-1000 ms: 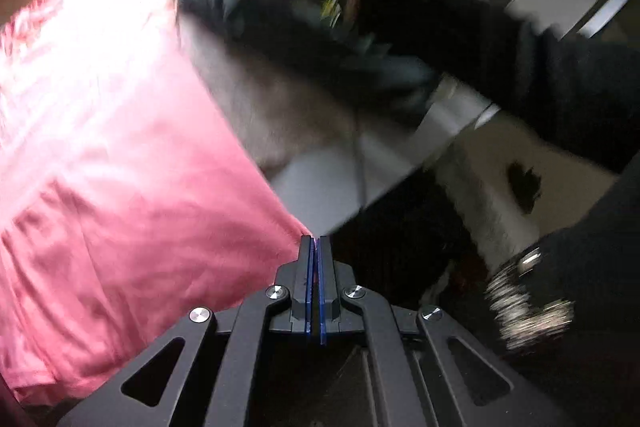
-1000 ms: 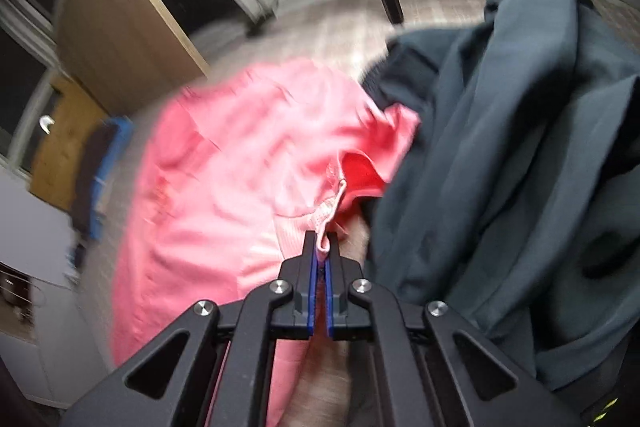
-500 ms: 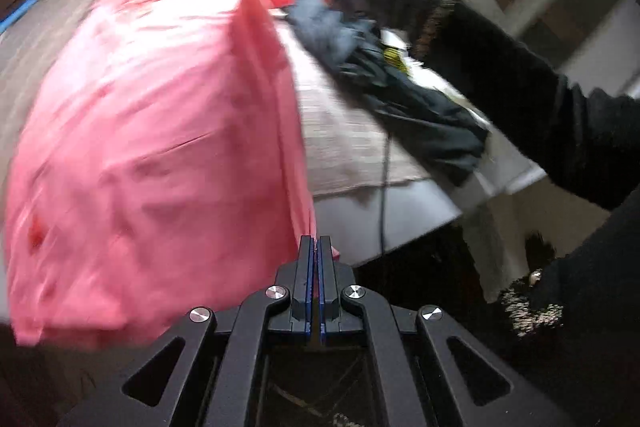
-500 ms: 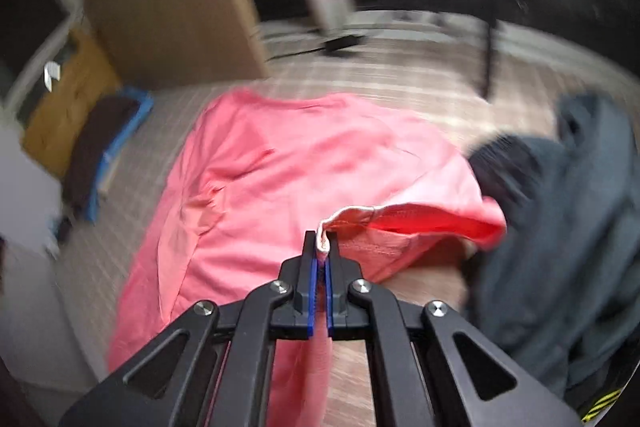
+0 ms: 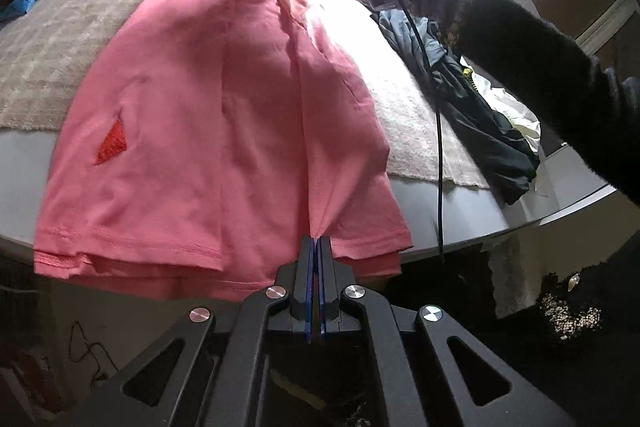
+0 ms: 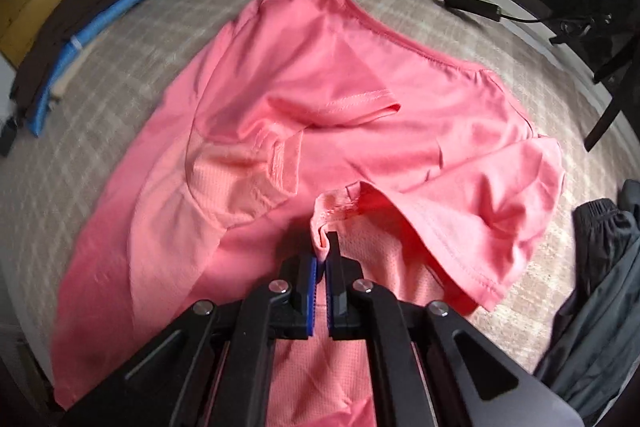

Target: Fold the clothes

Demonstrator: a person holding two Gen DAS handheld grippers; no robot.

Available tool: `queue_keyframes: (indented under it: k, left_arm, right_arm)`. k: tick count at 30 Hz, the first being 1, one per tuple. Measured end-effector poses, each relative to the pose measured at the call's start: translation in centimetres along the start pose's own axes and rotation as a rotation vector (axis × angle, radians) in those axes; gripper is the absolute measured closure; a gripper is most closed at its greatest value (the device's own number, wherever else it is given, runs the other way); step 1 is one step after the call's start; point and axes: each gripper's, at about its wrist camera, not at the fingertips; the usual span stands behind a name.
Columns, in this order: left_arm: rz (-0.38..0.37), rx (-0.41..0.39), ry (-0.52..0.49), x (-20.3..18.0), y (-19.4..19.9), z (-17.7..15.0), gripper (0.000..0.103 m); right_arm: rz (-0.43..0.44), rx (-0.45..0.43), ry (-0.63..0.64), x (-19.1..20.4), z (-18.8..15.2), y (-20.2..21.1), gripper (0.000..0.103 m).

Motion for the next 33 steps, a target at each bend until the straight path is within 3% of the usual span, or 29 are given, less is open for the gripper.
queue_keyframes:
  k: [2, 4, 6, 11, 12, 14, 16, 18, 21, 22, 23, 33]
  left_arm:
    - [0.001, 0.001, 0.005, 0.2, 0.5, 0.1, 0.102]
    - [-0.014, -0.005, -0.007, -0.2, 1.1, 0.4, 0.102]
    - [-0.011, -0.004, -0.029, -0.6, 1.3, 0.5, 0.102]
    - [0.013, 0.030, -0.049, -0.5, 0.3, 0.8, 0.102]
    - [0.011, 0.029, -0.048, -0.5, 0.3, 0.8, 0.102]
    - [0.006, 0.027, -0.046, -0.4, 0.3, 0.8, 0.102]
    - [0.001, 0.026, -0.044, -0.3, 0.2, 0.8, 0.102]
    - [0.002, 0.028, -0.038, -0.2, 0.1, 0.9, 0.102]
    - [0.002, 0.029, -0.036, -0.1, 0.0, 1.0, 0.102]
    - [0.000, 0.028, -0.035, -0.1, 0.1, 1.1, 0.102]
    - [-0.005, 0.024, -0.036, -0.1, 0.2, 1.1, 0.102]
    - [0.010, 0.004, -0.022, 0.0, 2.1, 0.8, 0.102]
  right_arm:
    - [0.053, -0.034, -0.019, -0.5, 0.1, 1.0, 0.098]
    - [0.088, -0.127, -0.046, -1.0, 0.1, 3.2, 0.100]
    - [0.083, -0.165, -0.047, -1.3, 0.2, 4.6, 0.100]
    - [0.089, -0.078, -0.090, -2.1, 0.7, 3.5, 0.098]
    - [0.089, -0.036, -0.117, -2.4, 1.0, 3.1, 0.095]
    - [0.104, 0.004, -0.130, -2.2, 0.9, 3.1, 0.067]
    - [0.100, 0.028, -0.105, -1.5, 0.8, 3.0, 0.057]
    - [-0.011, 0.037, -0.021, 0.2, 0.9, 2.1, 0.057]
    - [-0.079, 0.078, 0.008, 0.8, 0.9, 0.3, 0.059]
    - [-0.074, 0.087, -0.002, 0.6, 0.9, 0.0, 0.074]
    - [-0.070, 0.097, -0.011, 0.3, 0.8, -0.3, 0.100]
    - [0.064, -0.007, -0.091, -1.7, 1.4, 3.4, 0.099]
Point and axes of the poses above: each gripper's, at about its wrist camera, not at the fingertips, and y roughly against the way its jaws point, x to its left, z to its top, and after that the axes turned 3 degrees about x, right-handed
